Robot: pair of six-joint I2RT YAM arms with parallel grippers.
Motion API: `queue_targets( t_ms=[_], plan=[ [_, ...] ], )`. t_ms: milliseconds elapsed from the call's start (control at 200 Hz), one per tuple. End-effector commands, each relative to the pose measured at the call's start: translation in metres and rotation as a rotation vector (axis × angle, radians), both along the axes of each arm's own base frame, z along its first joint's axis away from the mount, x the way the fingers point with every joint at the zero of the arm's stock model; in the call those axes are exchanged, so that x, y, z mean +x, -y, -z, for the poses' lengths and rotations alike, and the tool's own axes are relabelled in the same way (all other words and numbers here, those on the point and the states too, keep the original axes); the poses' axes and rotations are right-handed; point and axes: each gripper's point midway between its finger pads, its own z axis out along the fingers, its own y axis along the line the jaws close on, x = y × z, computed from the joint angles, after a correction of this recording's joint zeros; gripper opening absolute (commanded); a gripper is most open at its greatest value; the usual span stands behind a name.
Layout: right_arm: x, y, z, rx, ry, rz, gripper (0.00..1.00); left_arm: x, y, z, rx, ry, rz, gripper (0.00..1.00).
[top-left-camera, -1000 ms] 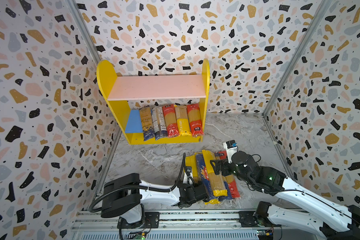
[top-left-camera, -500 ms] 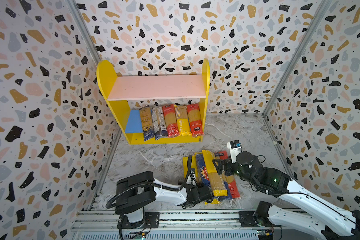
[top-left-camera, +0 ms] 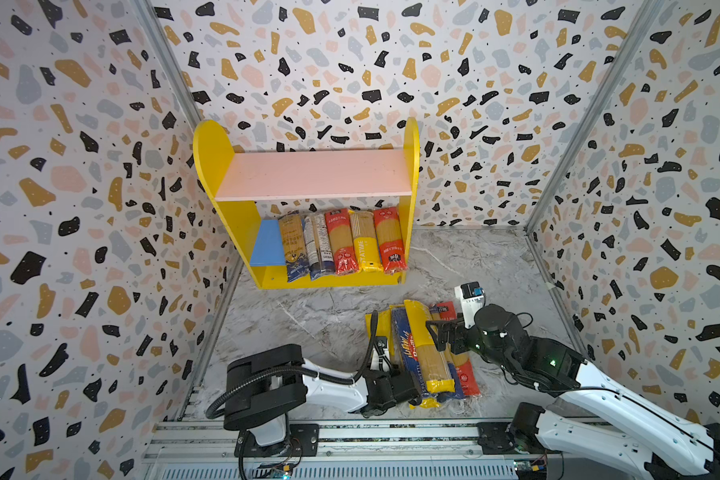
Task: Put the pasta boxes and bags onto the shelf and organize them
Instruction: 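Close the left gripper on the yellow-band bag and lift it upright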
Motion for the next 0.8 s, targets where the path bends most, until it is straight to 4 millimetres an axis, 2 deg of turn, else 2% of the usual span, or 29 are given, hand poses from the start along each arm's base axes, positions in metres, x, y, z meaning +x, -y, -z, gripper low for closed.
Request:
queue_targets(
  t_ms=[0,220,335,601,796],
  plan=[
    [-0.001,0.003,-0.003,0.010,0.009,0.000,0.99,-0.029,-0.013,0.038,0.067,-0.170,0.072,0.34],
    [0.000,0.001,-0.002,0.009,0.006,-0.004,0.99,-0.024,-0.022,0.022,0.078,-0.116,0.085,0.19],
    [0.002,-0.002,-0.001,0.003,0.004,-0.008,0.99,-0.016,-0.029,0.008,0.110,-0.058,0.081,0.00],
    [0.004,-0.010,-0.003,-0.004,0.004,-0.032,0.99,0.001,-0.022,-0.038,0.119,0.081,0.107,0.00],
    [0.007,-0.015,-0.005,-0.007,0.006,-0.046,0.99,0.008,-0.032,-0.062,0.124,0.143,0.092,0.00]
  ],
)
